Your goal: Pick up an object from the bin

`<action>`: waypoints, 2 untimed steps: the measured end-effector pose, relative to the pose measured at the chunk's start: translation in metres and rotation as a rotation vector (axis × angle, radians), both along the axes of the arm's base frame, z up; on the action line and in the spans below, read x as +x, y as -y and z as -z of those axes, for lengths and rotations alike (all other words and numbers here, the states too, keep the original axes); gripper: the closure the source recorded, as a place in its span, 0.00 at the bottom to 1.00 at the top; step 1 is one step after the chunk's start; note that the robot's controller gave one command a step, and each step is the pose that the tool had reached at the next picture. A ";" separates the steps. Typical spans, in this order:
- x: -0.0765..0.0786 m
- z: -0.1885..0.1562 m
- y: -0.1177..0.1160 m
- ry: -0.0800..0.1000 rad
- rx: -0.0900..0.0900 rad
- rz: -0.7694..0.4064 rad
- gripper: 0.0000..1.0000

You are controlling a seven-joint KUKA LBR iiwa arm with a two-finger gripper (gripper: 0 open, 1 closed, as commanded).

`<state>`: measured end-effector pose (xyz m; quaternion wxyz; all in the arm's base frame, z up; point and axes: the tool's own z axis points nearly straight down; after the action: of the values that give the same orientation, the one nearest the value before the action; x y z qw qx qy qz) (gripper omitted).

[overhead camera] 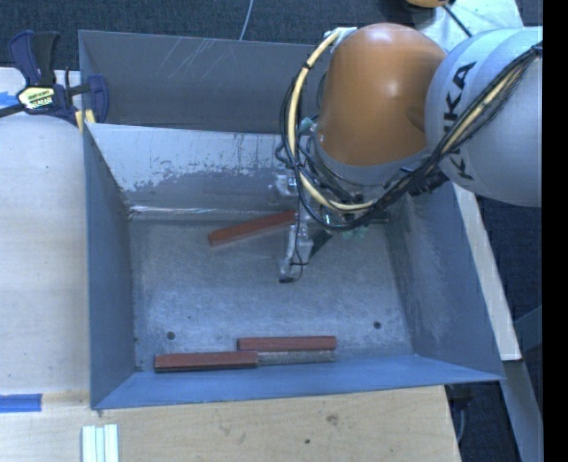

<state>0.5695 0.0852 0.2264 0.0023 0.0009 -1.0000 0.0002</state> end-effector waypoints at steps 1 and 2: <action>0.002 -0.005 0.000 0.008 0.001 0.002 0.00; 0.044 0.038 0.003 0.016 0.002 0.044 0.00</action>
Offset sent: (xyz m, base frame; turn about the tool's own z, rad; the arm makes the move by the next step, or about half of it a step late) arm 0.0528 -0.0041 -0.0552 0.0583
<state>0.6136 0.0823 0.1884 -0.0059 -0.0210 -0.9998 -0.0009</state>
